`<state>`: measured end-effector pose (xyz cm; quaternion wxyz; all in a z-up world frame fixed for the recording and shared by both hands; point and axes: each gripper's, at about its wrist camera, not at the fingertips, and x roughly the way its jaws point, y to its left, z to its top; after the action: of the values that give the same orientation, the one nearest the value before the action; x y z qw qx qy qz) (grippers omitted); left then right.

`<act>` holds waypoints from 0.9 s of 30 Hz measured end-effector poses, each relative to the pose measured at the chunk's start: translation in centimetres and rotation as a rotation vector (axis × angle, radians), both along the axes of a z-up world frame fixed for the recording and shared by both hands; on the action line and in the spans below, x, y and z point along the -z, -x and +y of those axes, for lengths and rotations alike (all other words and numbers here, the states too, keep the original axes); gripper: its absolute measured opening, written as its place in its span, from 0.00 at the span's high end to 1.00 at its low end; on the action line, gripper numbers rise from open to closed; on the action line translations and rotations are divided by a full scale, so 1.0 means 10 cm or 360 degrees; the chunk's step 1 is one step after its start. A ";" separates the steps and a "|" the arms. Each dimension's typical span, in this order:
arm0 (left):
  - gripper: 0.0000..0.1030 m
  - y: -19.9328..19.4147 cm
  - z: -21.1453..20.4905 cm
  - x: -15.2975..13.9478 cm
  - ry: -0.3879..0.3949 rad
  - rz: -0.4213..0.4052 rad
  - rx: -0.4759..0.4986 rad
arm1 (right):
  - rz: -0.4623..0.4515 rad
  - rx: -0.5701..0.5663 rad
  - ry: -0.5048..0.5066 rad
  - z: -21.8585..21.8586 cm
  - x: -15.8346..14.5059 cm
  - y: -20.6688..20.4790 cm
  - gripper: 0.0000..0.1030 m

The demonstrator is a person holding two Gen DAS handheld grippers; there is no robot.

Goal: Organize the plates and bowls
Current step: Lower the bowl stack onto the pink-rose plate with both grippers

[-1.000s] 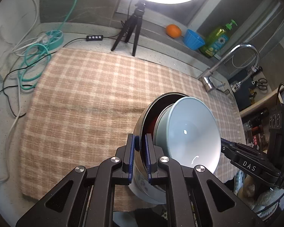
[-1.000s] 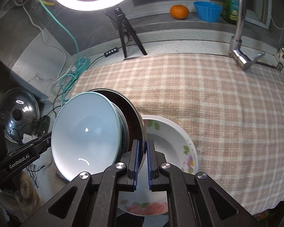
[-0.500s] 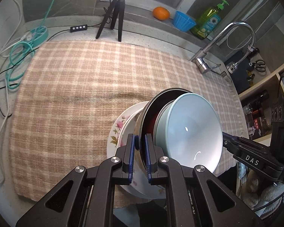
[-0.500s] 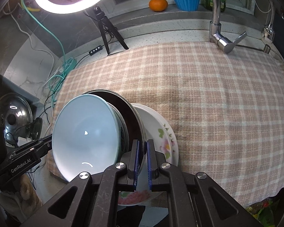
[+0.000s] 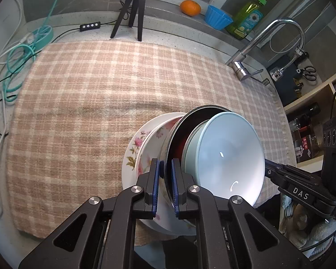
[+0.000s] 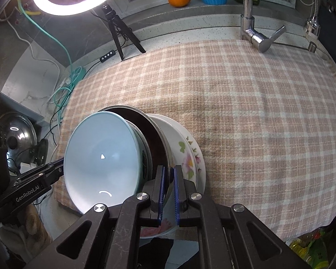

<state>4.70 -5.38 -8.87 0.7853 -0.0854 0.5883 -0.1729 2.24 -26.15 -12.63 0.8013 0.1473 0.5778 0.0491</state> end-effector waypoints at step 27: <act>0.92 -0.01 0.00 0.03 -0.0071 -0.0033 0.0011 | -0.0046 -0.0033 0.0004 0.07 0.01 -0.02 0.90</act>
<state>4.80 -5.41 -9.14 0.7926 -0.0639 0.5840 -0.1632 2.44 -25.46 -12.77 0.8092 0.1395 0.5676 0.0588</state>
